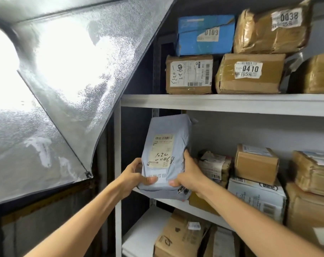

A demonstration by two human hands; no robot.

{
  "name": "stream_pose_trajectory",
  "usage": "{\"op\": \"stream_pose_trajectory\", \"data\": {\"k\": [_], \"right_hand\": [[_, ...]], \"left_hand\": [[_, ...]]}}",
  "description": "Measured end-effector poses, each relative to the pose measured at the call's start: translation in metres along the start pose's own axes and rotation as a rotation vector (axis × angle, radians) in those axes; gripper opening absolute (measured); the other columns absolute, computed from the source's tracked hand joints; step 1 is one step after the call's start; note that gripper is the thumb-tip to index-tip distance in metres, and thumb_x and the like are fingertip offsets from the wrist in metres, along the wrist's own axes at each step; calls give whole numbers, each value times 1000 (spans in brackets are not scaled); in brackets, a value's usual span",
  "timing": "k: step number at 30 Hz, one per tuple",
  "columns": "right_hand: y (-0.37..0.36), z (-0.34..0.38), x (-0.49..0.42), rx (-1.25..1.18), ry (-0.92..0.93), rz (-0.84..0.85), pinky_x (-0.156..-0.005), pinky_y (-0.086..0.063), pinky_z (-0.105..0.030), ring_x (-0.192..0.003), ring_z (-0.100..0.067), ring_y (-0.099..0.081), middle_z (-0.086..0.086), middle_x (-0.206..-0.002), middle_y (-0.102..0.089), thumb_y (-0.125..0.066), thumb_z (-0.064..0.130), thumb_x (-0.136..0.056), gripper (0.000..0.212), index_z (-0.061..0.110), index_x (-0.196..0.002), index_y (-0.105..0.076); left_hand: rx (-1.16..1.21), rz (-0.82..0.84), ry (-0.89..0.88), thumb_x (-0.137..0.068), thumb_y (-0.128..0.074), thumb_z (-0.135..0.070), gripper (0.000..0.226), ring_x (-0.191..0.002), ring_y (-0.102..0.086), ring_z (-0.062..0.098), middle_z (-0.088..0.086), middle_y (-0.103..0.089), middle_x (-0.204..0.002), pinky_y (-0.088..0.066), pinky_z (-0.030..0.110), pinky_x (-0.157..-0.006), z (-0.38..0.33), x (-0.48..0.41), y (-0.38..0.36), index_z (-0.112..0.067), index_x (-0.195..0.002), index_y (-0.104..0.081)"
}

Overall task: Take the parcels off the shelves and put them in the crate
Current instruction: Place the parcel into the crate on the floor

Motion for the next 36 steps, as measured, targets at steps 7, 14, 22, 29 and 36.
{"op": "stream_pose_trajectory", "data": {"k": [7, 14, 22, 29, 36], "right_hand": [[4, -18, 43, -40, 93, 45, -106, -26, -20, -140, -15, -25, 2, -157, -21, -74, -10, -71, 120, 24, -154, 5], [14, -47, 88, -211, 143, -7, -89, -43, -9, -129, -9, -37, 6, -148, -35, -72, -19, -66, 118, 27, -154, -7], [38, -62, 127, -171, 162, -92, -113, -33, -33, -141, -16, -26, 2, -158, -21, -74, -14, -65, 121, 26, -155, -4], [104, -70, 163, -85, 197, -207, -112, -33, -29, -134, -8, -33, 5, -153, -33, -88, -5, -56, 124, 24, -154, -16], [176, -116, 223, -132, 139, -380, -105, -42, -34, -139, -17, -31, 2, -156, -26, -80, -16, -60, 124, 26, -154, -10]], "left_hand": [[-113, -40, -131, -53, -90, -19, 75, -100, -66, 10, -2, -65, -114, -55, 21, -76, 3, 51, -19, -25, -118, -53], [-182, 15, -163, -62, -85, -1, 74, -112, -60, 19, 2, -58, -123, -56, 33, -87, -6, 94, -49, -23, -124, -51], [-154, -10, -240, -59, -86, 0, 73, -116, -57, 20, -6, -61, -118, -56, 43, -89, -9, 122, -79, -28, -118, -55], [-26, 12, -271, -58, -87, 1, 75, -109, -62, 24, -5, -63, -117, -59, 30, -72, -6, 138, -148, -24, -119, -51], [-5, 166, -360, -53, -86, -4, 80, -111, -60, 30, -5, -61, -120, -57, 51, -82, -21, 143, -251, -19, -122, -49]]}}
Point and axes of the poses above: each hand's wrist, its own x-axis away from the middle knuckle, its own y-axis out of the back of the hand, z = x × y, the point moved 7 cm from there along -x, towards the middle knuckle
